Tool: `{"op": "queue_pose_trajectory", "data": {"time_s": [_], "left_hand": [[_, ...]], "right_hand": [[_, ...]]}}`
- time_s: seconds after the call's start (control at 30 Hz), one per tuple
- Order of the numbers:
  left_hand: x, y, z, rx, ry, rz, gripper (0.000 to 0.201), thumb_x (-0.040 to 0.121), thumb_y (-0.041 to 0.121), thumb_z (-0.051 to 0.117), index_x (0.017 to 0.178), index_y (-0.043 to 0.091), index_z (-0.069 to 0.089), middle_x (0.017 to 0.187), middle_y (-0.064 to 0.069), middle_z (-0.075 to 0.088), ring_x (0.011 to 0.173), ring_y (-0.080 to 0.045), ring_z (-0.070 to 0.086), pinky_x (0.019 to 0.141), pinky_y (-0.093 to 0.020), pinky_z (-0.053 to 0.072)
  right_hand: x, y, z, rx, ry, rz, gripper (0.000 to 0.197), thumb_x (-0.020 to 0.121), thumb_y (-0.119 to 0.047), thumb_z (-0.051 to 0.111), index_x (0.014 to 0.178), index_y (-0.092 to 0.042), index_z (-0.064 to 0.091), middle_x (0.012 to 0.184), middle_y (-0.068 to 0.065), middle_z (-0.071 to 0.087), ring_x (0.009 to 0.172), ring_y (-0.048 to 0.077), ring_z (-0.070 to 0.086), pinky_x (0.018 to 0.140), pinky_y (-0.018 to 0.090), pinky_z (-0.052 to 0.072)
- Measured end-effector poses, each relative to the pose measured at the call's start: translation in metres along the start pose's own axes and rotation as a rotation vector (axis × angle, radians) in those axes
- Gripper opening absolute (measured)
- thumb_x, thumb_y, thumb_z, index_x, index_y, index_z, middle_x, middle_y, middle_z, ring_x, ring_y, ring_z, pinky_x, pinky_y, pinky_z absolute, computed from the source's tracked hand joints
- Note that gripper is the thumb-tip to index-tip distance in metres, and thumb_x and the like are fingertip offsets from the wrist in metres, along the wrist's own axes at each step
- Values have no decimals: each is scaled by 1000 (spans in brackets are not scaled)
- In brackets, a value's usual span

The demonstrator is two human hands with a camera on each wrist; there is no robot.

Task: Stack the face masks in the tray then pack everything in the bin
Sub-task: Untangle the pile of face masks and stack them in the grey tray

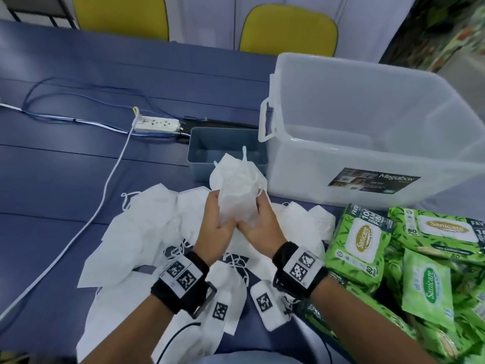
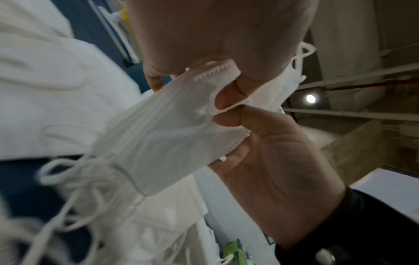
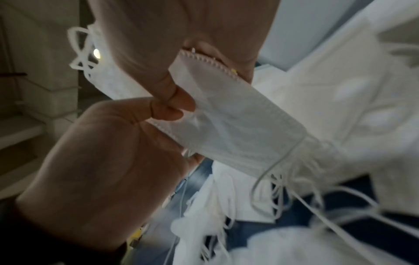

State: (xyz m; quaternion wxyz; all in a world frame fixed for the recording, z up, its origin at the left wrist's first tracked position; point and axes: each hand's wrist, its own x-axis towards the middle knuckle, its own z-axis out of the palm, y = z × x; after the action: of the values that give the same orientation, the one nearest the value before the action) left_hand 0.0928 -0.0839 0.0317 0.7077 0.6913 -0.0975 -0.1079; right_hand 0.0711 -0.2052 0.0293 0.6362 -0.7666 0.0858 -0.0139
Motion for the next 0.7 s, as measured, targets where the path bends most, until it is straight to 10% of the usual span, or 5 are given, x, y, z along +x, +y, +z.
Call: {"op": "queue_pose_trajectory", "data": {"time_s": [0.3, 0.53, 0.7], "left_hand": [[-8, -23, -6, -23, -33, -85, 59, 82, -25, 42, 116, 23, 34, 116, 3, 51, 99, 13, 54, 83, -9, 44], [-7, -33, -2, -37, -24, -120, 37, 85, 0, 51, 109, 26, 39, 108, 1, 55, 102, -13, 57, 80, -15, 48], [10, -14, -20, -39, -85, -91, 35, 79, 11, 60, 105, 27, 44, 108, 7, 55, 97, 4, 56, 85, -21, 45]], "right_hand": [[2, 28, 18, 42, 12, -17, 50, 73, -4, 60, 108, -29, 34, 108, 2, 54, 96, 13, 57, 85, 28, 50], [4, 32, 12, 14, -38, 95, 47, 81, -7, 66, 113, -27, 38, 106, 1, 58, 99, 19, 60, 86, 35, 52], [6, 4, -7, -28, -21, 7, 43, 82, 1, 65, 109, -26, 45, 105, -8, 59, 98, 7, 59, 83, 20, 49]]}}
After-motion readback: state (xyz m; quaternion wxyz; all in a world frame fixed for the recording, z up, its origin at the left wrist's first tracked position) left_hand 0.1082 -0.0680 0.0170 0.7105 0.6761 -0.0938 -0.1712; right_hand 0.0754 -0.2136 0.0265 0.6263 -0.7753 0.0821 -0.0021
